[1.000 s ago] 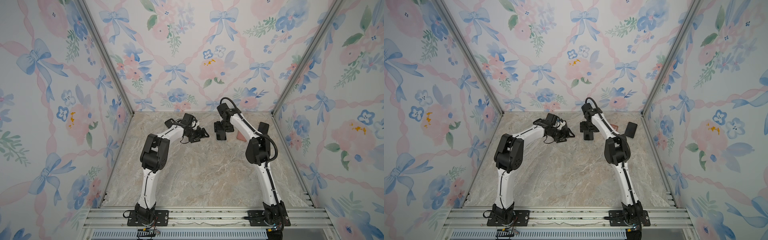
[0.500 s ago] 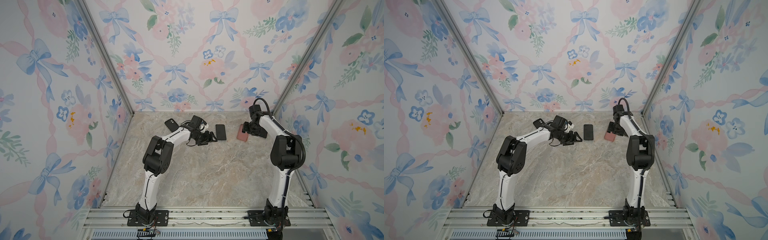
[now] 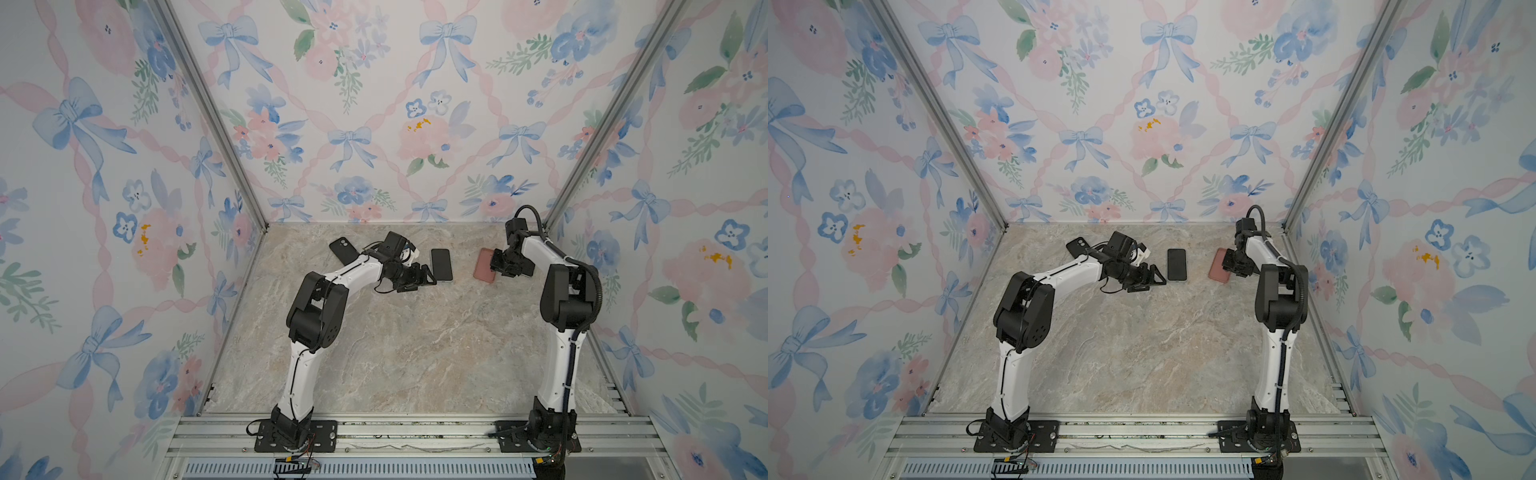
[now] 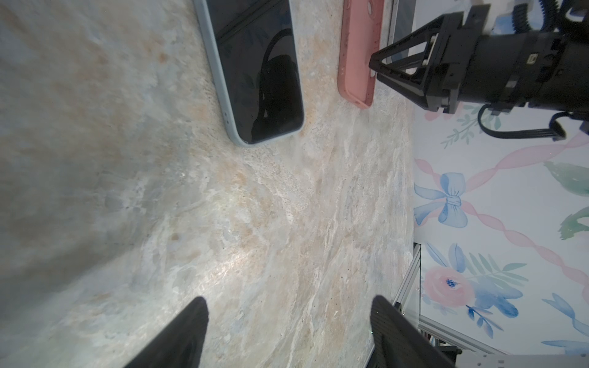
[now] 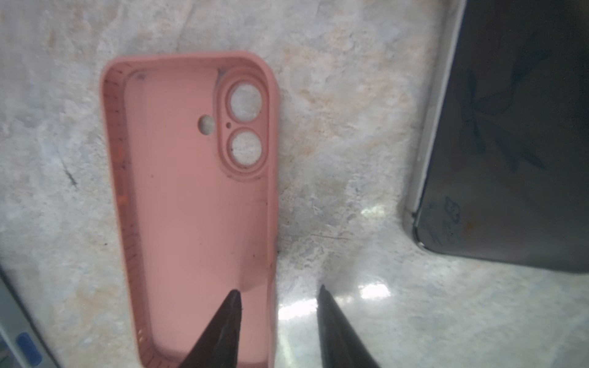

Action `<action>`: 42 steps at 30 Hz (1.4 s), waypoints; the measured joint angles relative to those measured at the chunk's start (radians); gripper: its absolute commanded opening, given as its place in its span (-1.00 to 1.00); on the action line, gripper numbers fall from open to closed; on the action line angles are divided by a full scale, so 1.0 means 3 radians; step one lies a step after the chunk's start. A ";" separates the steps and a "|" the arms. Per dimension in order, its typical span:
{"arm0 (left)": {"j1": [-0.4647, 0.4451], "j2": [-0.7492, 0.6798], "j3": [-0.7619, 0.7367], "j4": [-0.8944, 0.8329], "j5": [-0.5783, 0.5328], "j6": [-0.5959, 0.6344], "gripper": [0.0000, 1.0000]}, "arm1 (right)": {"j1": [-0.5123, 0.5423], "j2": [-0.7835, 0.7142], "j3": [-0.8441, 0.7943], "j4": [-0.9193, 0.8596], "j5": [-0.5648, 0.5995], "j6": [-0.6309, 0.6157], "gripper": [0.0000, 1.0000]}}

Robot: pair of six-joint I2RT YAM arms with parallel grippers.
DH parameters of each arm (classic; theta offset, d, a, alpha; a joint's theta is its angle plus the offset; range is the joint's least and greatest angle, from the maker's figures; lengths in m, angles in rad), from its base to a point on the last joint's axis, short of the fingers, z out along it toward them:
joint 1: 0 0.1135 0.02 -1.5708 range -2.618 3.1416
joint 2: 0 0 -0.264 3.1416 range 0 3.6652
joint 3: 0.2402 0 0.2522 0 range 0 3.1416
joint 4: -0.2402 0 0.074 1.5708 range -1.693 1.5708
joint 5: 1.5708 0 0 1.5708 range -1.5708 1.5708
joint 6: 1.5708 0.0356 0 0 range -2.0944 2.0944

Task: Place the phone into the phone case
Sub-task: 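Grasp the rim of the empty pink case with the right gripper, then drag the pink case toward the robot to the table centre with the right gripper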

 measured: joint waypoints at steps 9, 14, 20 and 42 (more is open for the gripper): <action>0.0000 0.0000 0.0000 0.0000 0.0000 0.0000 0.63 | -0.0001 0.0037 0.0017 0.0014 -0.0023 0.0011 -0.67; 0.0000 0.0000 0.0000 0.0000 -0.0001 0.0000 0.62 | -0.0004 0.0037 0.0013 0.0023 -0.0029 0.0009 -0.82; -0.0018 0.0000 0.0000 0.0000 -0.0003 0.0000 0.61 | -0.0004 0.0036 -0.0006 0.0045 -0.0034 0.0008 -0.94; -0.0150 -0.0244 -0.0483 0.0005 -0.0111 -0.0003 0.61 | 0.0217 -0.1021 -0.1354 0.0301 0.0045 0.0017 -1.00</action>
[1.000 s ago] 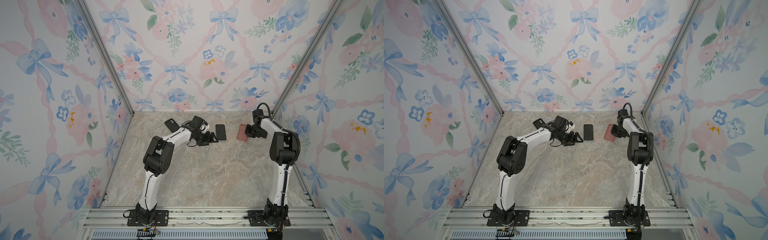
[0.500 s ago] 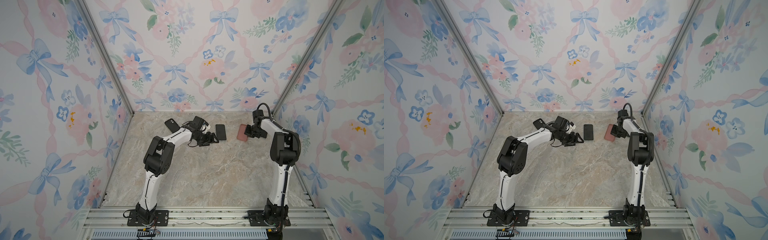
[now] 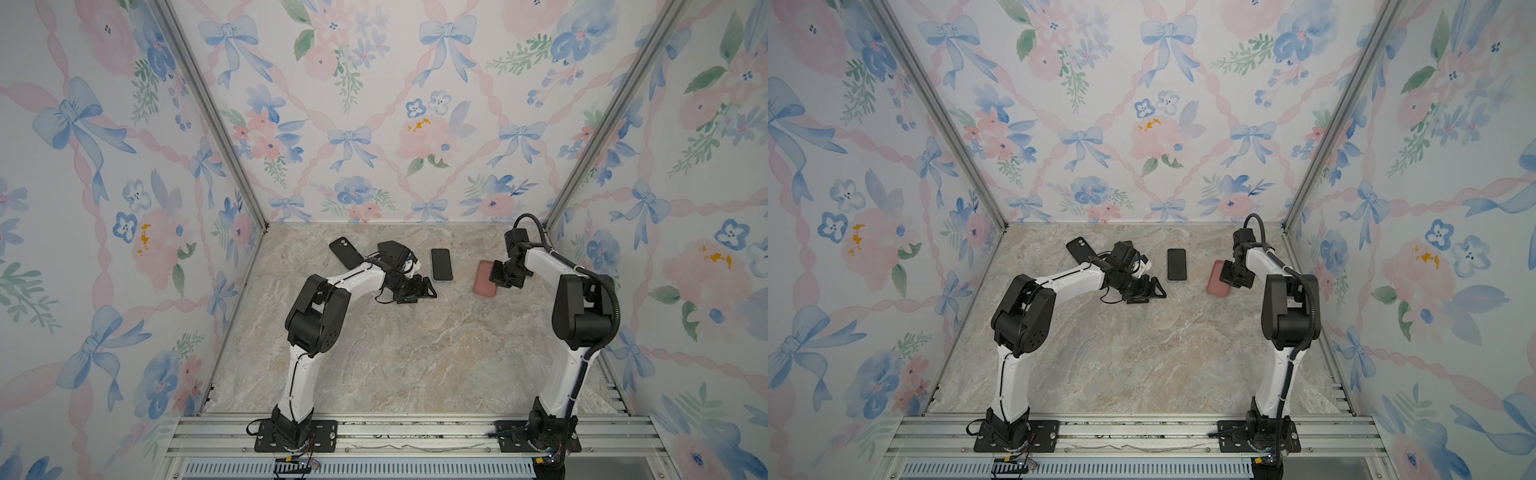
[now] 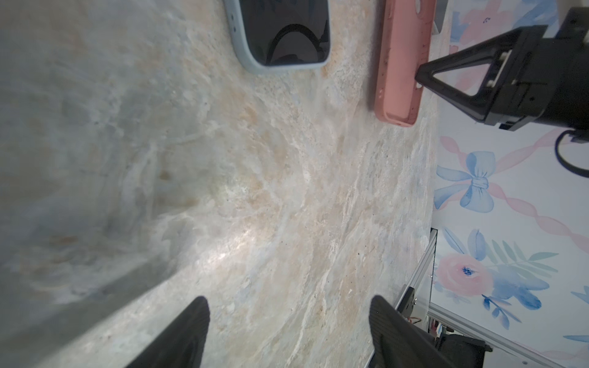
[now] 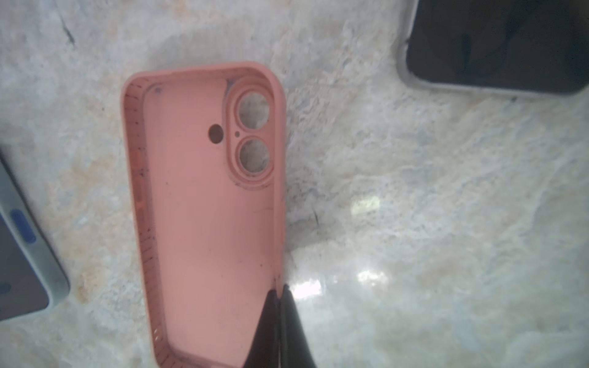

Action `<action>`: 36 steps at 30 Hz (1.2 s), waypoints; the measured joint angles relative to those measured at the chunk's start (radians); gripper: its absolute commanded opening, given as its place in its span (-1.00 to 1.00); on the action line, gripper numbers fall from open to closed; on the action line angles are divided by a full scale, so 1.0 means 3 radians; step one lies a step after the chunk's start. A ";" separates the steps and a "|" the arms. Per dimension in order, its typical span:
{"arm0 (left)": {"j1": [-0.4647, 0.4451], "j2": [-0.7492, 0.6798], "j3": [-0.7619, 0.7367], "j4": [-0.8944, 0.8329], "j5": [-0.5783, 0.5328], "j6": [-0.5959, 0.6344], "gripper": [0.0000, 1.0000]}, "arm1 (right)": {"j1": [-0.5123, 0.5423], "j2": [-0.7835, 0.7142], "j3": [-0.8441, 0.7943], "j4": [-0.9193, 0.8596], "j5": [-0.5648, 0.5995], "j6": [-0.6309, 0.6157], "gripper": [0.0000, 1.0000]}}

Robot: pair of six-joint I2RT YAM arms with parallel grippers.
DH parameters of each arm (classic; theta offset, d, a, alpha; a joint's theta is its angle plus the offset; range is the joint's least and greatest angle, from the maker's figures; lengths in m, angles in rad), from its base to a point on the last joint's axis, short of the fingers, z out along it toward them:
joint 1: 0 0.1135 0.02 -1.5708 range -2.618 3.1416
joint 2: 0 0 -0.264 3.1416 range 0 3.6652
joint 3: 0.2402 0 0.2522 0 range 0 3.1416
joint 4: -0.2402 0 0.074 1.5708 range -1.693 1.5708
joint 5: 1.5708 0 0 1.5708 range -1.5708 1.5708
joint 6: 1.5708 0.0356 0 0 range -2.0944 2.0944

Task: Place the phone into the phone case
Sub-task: 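Drag the pink case toward the robot to the table centre with the right gripper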

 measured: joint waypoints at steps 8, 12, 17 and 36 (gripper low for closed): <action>-0.0056 -0.0730 -0.0821 0.0245 -0.0033 -0.0074 0.62 | 0.0661 -0.1106 -0.1209 0.0196 0.0048 0.0184 -1.00; -0.0062 -0.0977 -0.1193 0.0355 -0.0064 -0.0098 0.62 | 0.1153 -0.1535 -0.1710 0.0275 0.0048 0.0448 -1.00; -0.0061 -0.1115 -0.1422 0.0403 -0.0111 -0.0113 0.62 | 0.1795 -0.1698 -0.2052 0.0409 0.0047 0.0924 -1.00; -0.0036 -0.1208 -0.1479 0.0537 -0.0134 -0.0128 0.62 | 0.2677 -0.1495 -0.2225 0.0701 0.0220 0.1783 -0.56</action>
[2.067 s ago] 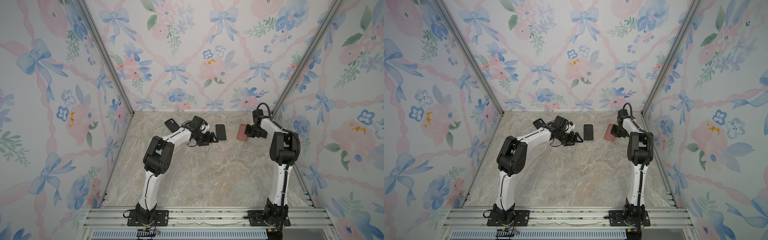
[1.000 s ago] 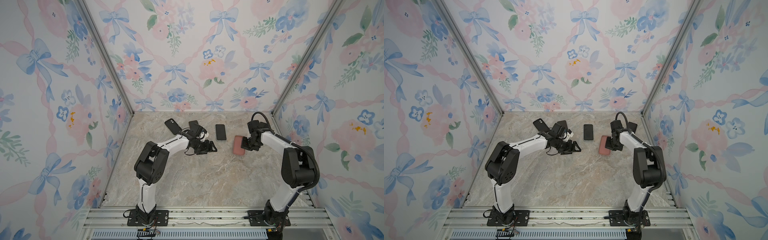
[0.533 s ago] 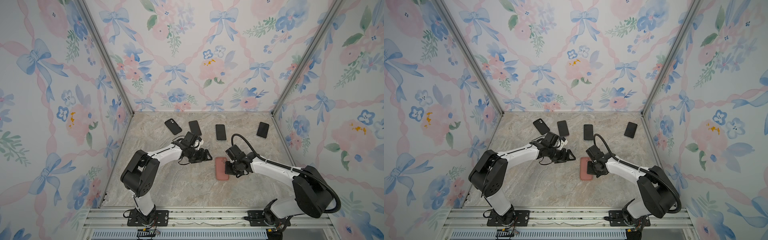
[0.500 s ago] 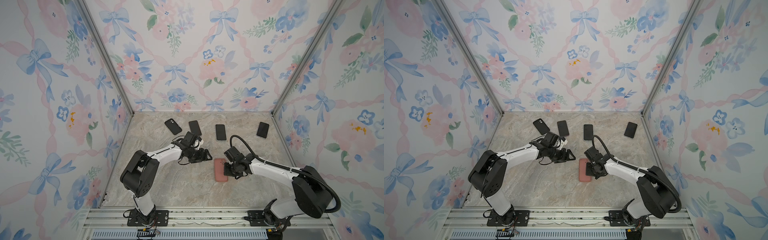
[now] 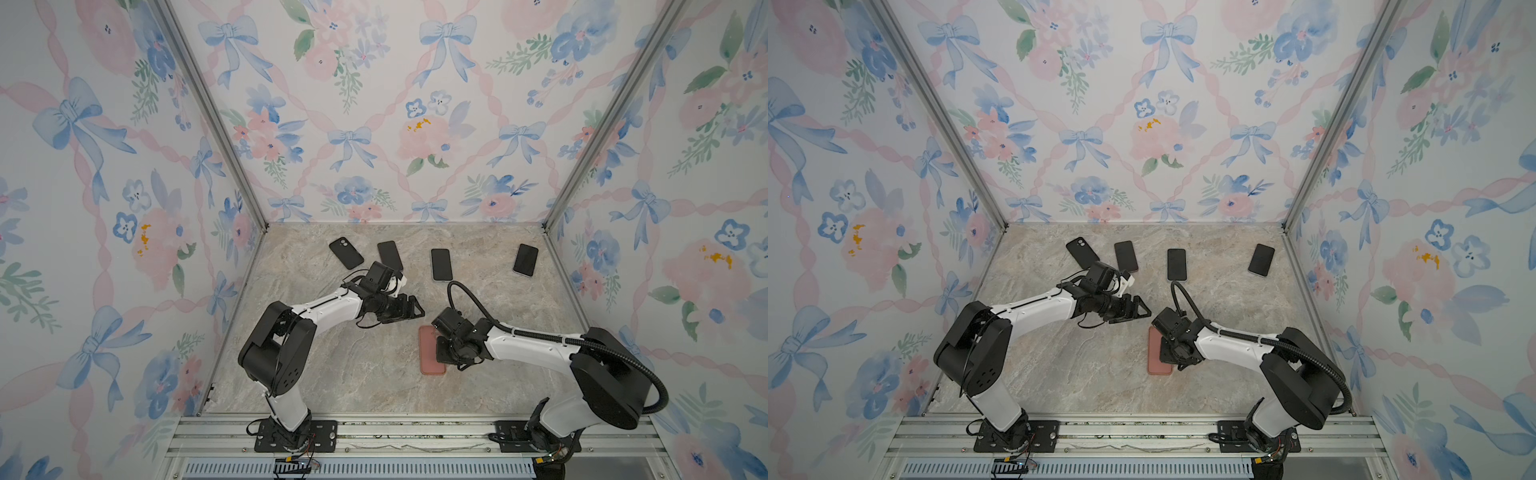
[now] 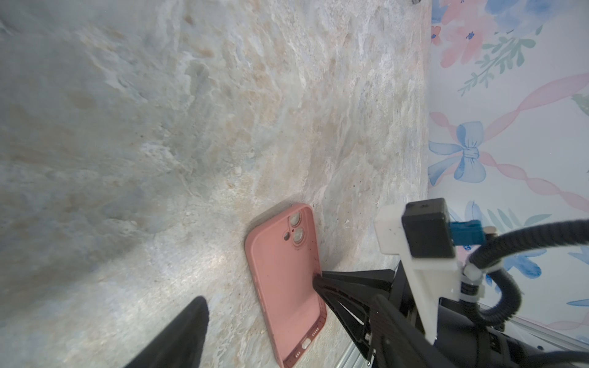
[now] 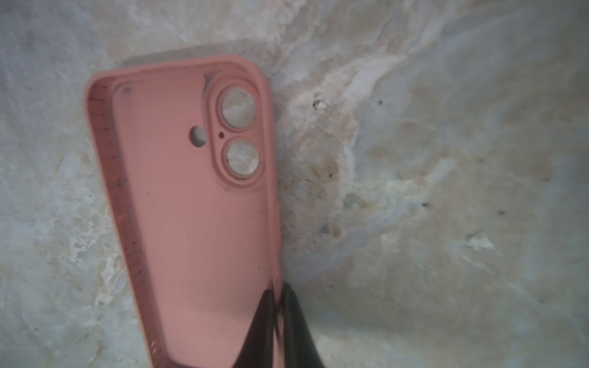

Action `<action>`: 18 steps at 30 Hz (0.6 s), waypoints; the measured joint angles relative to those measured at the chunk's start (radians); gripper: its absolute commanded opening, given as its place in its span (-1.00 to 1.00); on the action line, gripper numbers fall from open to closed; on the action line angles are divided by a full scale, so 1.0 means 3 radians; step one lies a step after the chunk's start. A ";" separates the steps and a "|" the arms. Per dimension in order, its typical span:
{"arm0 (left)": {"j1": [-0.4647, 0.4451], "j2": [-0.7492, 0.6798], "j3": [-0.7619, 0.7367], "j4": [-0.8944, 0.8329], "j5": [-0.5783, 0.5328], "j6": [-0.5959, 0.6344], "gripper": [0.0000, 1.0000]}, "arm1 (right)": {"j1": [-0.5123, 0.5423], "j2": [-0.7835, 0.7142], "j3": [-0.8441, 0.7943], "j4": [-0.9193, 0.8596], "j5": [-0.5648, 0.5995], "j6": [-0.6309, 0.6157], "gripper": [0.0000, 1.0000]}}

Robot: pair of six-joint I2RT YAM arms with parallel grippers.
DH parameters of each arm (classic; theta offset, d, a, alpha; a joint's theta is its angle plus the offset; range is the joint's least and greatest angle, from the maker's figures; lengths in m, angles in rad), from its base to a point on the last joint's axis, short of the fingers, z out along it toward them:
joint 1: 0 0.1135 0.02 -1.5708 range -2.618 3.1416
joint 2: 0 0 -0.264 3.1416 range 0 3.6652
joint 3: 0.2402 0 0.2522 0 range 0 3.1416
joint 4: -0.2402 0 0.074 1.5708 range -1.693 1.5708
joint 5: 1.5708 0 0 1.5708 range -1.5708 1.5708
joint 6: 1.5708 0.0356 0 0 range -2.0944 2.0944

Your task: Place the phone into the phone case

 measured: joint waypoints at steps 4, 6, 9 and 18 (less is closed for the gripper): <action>0.0000 0.0000 -0.0014 0.0010 -0.0001 0.0001 0.63 | 0.0018 -0.0004 0.0039 -0.0086 0.0072 -0.0019 -0.16; 0.0000 0.0000 -0.0014 0.0013 0.0000 0.0001 0.63 | 0.0018 -0.0017 0.0106 -0.0258 0.0149 -0.0062 0.01; -0.0001 0.0043 0.0055 -0.0004 0.0003 0.0000 0.63 | -0.0042 -0.0102 0.0309 -0.0561 0.0300 -0.0220 0.13; -0.0005 0.0748 0.1019 0.0005 0.0071 -0.0010 0.62 | -0.1500 0.0017 0.1222 -0.0740 0.0534 -0.1087 0.32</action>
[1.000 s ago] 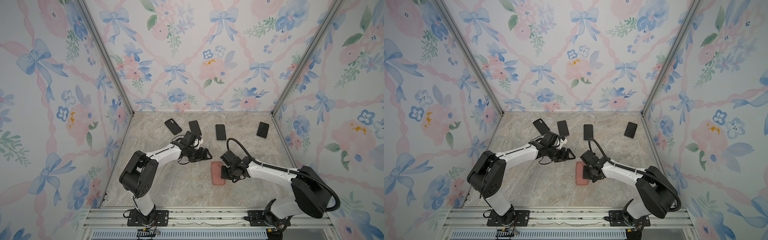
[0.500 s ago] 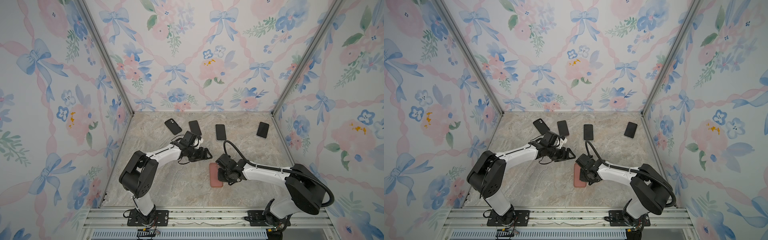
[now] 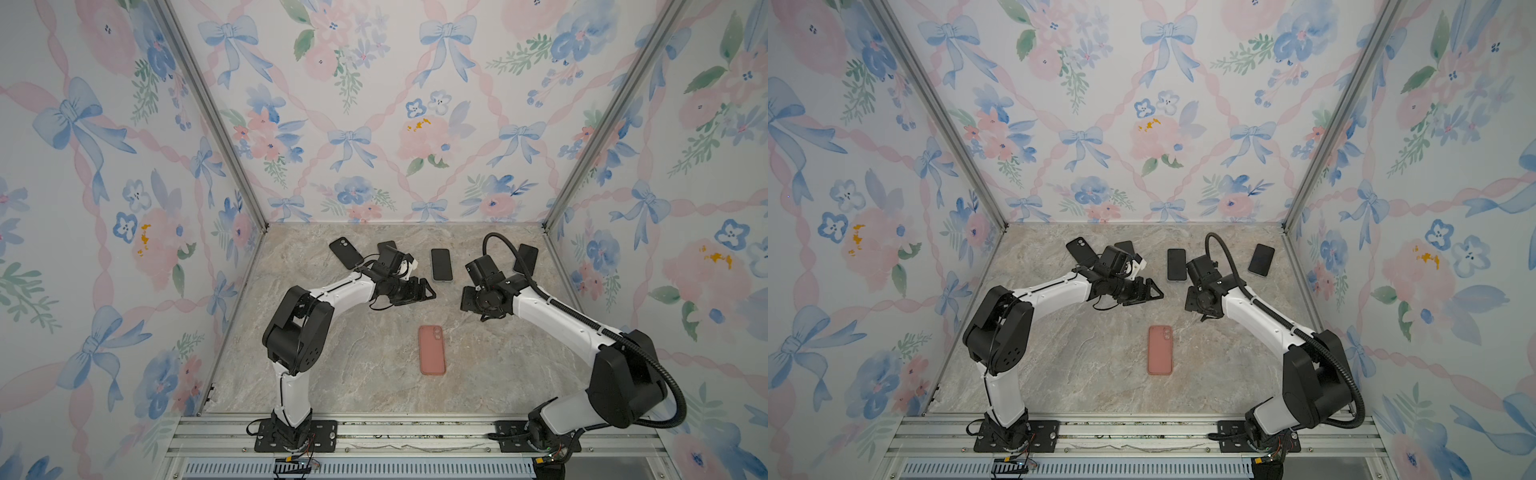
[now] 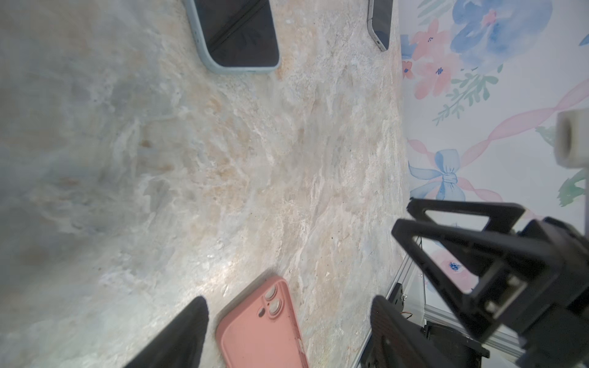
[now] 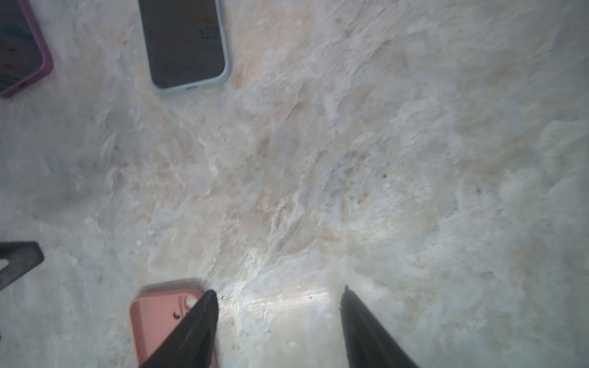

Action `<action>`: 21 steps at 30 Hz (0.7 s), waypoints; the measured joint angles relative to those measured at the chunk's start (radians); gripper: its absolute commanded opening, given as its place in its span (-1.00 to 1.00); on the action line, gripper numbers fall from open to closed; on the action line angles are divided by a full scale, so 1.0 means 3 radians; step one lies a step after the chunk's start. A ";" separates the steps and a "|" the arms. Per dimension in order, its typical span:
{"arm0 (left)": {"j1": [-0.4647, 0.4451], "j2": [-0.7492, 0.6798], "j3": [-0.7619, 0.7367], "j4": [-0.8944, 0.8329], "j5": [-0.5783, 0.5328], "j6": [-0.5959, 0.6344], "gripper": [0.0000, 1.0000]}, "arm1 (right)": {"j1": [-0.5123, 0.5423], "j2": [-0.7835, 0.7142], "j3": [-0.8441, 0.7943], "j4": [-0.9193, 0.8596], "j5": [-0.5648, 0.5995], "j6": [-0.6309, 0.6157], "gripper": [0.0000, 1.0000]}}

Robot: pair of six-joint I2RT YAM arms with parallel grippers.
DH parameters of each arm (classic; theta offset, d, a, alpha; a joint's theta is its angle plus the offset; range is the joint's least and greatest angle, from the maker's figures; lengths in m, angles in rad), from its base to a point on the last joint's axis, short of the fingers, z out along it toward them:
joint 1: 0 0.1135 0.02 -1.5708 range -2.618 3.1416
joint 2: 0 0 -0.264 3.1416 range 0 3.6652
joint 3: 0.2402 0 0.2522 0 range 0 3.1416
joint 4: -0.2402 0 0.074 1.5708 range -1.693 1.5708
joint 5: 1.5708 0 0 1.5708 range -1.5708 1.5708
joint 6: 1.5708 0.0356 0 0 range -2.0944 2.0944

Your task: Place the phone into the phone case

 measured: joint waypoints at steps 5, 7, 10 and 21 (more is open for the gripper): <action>-0.0003 0.0445 0.0629 -0.0078 0.0041 0.0001 0.63 | -0.0654 0.0596 0.0577 0.0039 0.0020 -0.0355 0.38; -0.0003 0.0614 0.0874 -0.0126 0.0053 0.0001 0.63 | -0.0834 0.0844 0.0787 0.0042 0.0017 -0.0456 0.39; -0.0003 0.0853 0.1212 -0.0197 0.0081 0.0003 0.63 | -0.1081 0.1223 0.1141 0.0031 -0.0028 -0.0589 0.41; 0.0037 0.1545 0.2188 -0.0387 0.0181 -0.0031 0.64 | -0.1704 0.2136 0.2071 -0.0062 -0.0336 -0.0882 0.74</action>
